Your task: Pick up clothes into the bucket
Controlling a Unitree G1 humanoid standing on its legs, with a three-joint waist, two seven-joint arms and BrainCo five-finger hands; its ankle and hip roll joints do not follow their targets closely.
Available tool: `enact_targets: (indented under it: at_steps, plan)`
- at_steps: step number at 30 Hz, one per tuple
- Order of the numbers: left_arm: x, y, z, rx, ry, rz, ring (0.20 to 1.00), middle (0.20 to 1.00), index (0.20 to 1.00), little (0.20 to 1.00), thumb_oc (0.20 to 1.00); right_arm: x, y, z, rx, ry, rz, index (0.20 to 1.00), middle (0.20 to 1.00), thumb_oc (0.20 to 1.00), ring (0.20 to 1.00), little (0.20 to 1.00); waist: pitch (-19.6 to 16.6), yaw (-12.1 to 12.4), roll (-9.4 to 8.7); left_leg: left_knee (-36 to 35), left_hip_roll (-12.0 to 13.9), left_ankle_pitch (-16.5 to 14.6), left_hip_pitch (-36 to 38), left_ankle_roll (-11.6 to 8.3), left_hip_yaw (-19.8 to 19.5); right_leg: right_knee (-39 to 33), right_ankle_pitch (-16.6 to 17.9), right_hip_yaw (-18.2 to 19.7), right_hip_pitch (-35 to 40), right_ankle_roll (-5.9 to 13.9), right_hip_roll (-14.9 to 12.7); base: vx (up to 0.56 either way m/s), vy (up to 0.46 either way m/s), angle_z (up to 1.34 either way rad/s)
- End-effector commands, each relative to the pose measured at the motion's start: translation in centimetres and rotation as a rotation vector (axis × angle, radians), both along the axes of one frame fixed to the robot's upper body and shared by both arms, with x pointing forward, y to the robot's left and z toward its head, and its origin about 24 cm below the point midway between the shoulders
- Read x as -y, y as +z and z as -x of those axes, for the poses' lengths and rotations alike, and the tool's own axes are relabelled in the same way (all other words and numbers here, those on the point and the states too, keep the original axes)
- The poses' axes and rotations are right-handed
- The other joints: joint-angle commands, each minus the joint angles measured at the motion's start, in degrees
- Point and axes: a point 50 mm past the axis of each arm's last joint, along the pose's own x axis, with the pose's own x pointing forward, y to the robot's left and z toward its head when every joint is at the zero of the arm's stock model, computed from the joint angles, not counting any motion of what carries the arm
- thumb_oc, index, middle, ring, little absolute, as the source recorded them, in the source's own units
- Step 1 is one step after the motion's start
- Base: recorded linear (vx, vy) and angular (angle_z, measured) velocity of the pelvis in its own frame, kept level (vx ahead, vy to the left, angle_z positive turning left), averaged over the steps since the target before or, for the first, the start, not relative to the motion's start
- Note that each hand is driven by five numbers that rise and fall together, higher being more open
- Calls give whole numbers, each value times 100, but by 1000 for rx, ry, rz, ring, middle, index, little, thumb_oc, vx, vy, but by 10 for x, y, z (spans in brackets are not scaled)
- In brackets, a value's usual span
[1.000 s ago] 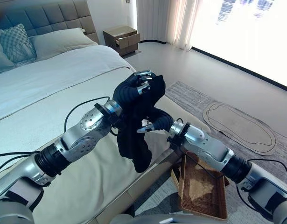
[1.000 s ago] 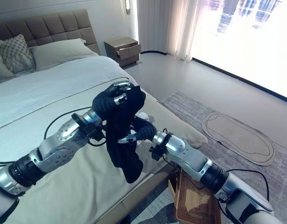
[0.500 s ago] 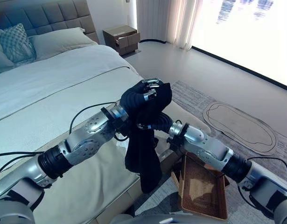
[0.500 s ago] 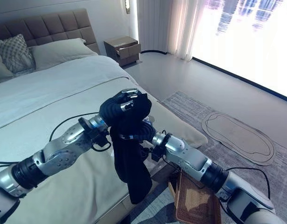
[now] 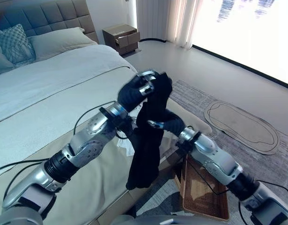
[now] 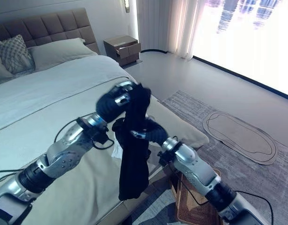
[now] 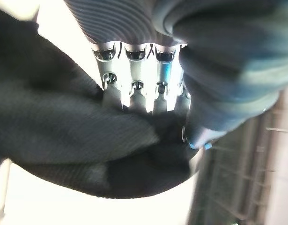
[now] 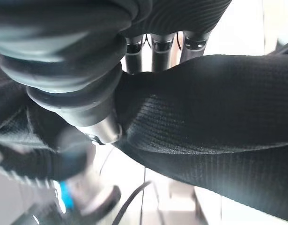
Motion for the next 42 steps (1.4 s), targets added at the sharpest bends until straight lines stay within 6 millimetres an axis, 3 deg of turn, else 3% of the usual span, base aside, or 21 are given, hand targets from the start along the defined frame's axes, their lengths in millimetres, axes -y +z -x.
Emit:
enact_targets:
  at_steps: [1,2,3,4,6,16,19,20,22,23,26,28,29,31,33,34,35,36,38,40,42]
  plan:
    - [-23,31,-1,207,153,70,1000,1000,1000,1000,1000,17,45,0,235,-78,-72,200,200,200,200,200,-118,-175,-249,318,-260,-697,372,258,234,297,-151,230,-211,94,-96,73,17,2]
    - [-42,30,0,236,269,75,1000,1000,1000,1000,1000,41,52,-2,275,-196,-88,200,200,200,200,200,-160,-190,-253,299,-260,-725,426,260,250,292,-180,229,-175,86,-86,45,10,2]
    - [-42,29,0,235,269,75,1000,1000,1000,1000,1000,41,51,-2,274,-196,-87,200,200,200,200,200,-161,-189,-249,297,-259,-727,433,260,251,293,-182,229,-170,86,-85,79,14,1]
    - [-60,27,3,253,369,97,1000,1000,1000,1000,1000,63,61,0,333,-310,-97,200,200,200,200,200,-196,-199,-256,284,-252,-750,469,260,259,285,-204,238,-144,81,-76,37,3,-1]
    - [-73,25,8,275,452,92,1000,1000,1000,1000,1000,77,70,2,386,-388,-114,200,200,200,200,200,-225,-195,-255,276,-239,-776,495,259,264,302,-228,246,-126,75,-72,48,-3,-1]
    - [-102,-25,20,96,595,129,1000,1000,1000,1000,1000,123,100,12,558,-668,-164,200,200,200,200,200,-189,-197,-222,280,-218,-849,547,308,241,594,-391,343,-256,-17,-22,17,-2,-1]
    - [-106,-57,22,-39,641,127,1000,1000,1000,1000,1000,137,107,12,591,-755,-143,200,200,200,200,200,-141,-188,-208,285,-212,-839,509,322,258,678,-414,380,-359,-34,-14,-3,-12,-5]
    - [-110,-85,25,-157,684,135,1000,1000,1000,1000,1000,146,109,12,594,-804,-127,200,200,200,200,200,-120,-177,-209,283,-212,-830,495,329,274,702,-421,378,-396,-39,-8,1,-23,-10]
    - [-110,-100,28,-220,705,135,1000,1000,1000,1000,1000,150,109,13,593,-826,-125,200,200,200,200,200,-113,-178,-189,286,-209,-830,486,332,279,721,-431,386,-420,-43,-8,13,-20,-10]
    - [-113,-136,35,-373,767,120,1000,1000,1000,1000,1000,160,110,12,593,-876,-103,200,200,200,200,200,-88,-175,-191,293,-207,-819,470,334,290,725,-429,392,-433,-45,-14,18,-20,-9]
    - [-116,-157,40,-456,813,99,1000,1000,1000,1000,1000,167,112,13,596,-904,-107,200,200,200,200,200,-72,-170,-161,294,-203,-814,456,329,294,729,-431,398,-456,-46,-18,5,-5,-2]
    - [-119,-188,49,-582,870,36,1000,1000,1000,1000,1000,174,115,14,606,-944,-99,200,200,200,200,200,-48,-170,-140,304,-198,-806,430,320,296,733,-428,399,-482,-49,-17,1,-17,-1]
    - [-124,-215,59,-701,938,-39,1000,1000,1000,1000,1000,178,122,18,641,-978,-105,200,200,200,200,200,-20,-171,-120,313,-191,-793,396,308,308,723,-426,399,-520,-48,-12,-1,-31,-3]
    - [-125,-224,62,-723,954,-106,1000,1000,1000,1000,1000,181,126,20,664,-997,-105,200,200,200,200,200,-6,-166,-106,321,-186,-789,376,300,311,719,-427,388,-530,-49,-11,0,0,0]
    - [-128,-259,81,-876,1007,-252,1000,1000,1000,1000,1000,189,140,26,732,-1048,-115,200,200,200,200,200,-6,-164,-107,341,-168,-777,345,274,309,684,-422,375,-529,-42,-1,19,-33,0]
    - [-128,-259,80,-875,1007,-251,1000,1000,1000,1000,1000,190,141,26,734,-1048,-114,200,200,200,200,200,-3,-163,-99,341,-167,-779,345,274,307,681,-422,373,-527,-42,0,25,-37,1]
    - [-125,-282,94,-988,1004,-335,1000,1000,1000,1000,1000,194,149,29,775,-1083,-120,200,200,200,200,200,-7,-168,-106,354,-156,-780,341,255,305,645,-420,358,-508,-37,9,0,0,0]
    - [-125,-282,94,-987,1003,-335,1000,1000,1000,1000,1000,194,150,29,776,-1083,-120,200,200,200,200,200,-3,-164,-101,353,-156,-780,342,254,304,640,-419,356,-504,-37,9,24,-37,1]
    - [-123,-314,121,-1150,963,-523,1000,1000,1000,1000,1000,200,169,33,850,-1119,-73,200,200,200,200,200,-16,-161,-127,368,-143,-785,342,232,307,586,-413,340,-468,-27,30,23,-37,0]
    - [-120,-331,140,-1250,920,-632,1000,1000,1000,1000,1000,206,181,37,893,-1151,-47,200,200,200,200,200,-16,-161,-140,385,-131,-790,337,220,318,555,-406,325,-451,-21,46,7,-19,0]
    - [-120,-334,144,-1271,912,-654,1000,1000,1000,1000,1000,208,185,37,906,-1164,-40,200,200,200,200,200,-16,-159,-136,387,-125,-796,338,214,325,537,-403,333,-446,-20,51,0,0,0]
